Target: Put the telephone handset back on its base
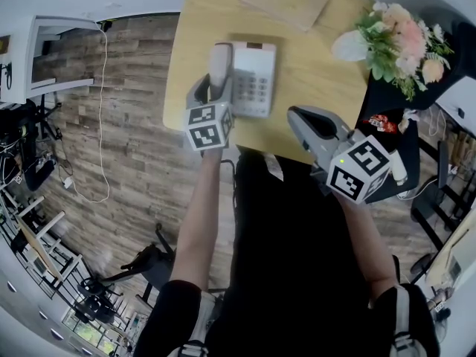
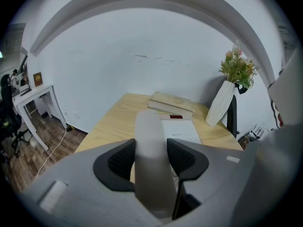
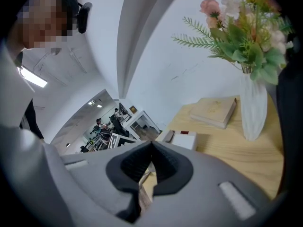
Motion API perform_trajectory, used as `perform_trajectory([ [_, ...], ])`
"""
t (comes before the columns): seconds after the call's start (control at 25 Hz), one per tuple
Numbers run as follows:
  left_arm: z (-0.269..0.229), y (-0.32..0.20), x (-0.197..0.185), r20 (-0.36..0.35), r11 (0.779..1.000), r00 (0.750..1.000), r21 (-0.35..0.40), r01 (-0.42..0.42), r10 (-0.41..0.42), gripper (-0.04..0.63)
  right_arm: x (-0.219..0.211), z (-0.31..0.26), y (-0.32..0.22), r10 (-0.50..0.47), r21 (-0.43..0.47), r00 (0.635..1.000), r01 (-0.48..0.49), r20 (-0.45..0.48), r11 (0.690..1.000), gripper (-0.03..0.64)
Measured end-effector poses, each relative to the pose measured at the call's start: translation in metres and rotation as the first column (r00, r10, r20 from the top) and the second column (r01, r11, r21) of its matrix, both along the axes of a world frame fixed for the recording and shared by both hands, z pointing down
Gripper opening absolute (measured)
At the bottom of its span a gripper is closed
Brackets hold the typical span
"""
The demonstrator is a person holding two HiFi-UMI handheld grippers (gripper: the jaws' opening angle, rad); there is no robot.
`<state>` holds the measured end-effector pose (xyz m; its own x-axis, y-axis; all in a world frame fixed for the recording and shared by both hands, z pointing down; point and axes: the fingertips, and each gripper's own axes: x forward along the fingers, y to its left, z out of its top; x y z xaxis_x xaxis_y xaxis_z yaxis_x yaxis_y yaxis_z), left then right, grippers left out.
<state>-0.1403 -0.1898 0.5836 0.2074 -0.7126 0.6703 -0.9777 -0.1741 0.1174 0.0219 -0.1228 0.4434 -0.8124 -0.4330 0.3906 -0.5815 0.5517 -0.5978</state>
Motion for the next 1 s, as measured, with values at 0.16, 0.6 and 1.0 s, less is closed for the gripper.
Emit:
perform_trajectory([
  [0.16, 0.0031, -0.0004, 0.0013, 0.007, 1.000, 1.000, -0.003, 0.000, 0.000, 0.221, 0.0020, 0.0012, -0.0014, 0.002, -0.003, 1.000, -0.002, 0.002, 1.000, 0.002],
  [0.6, 0.0063, -0.0027, 0.0005, 0.061, 1.000, 0.998, 0.011, -0.013, 0.013, 0.222, 0.0004, 0.0040, -0.0016, 0.000, -0.015, 1.000, 0.000, 0.009, 1.000, 0.002],
  [1.0, 0.0071, -0.0041, -0.0010, 0.095, 0.999, 0.995, 0.019, -0.039, 0.037, 0.222, -0.0009, 0.0050, -0.0036, -0.004, -0.019, 1.000, 0.004, 0.004, 1.000, 0.002],
])
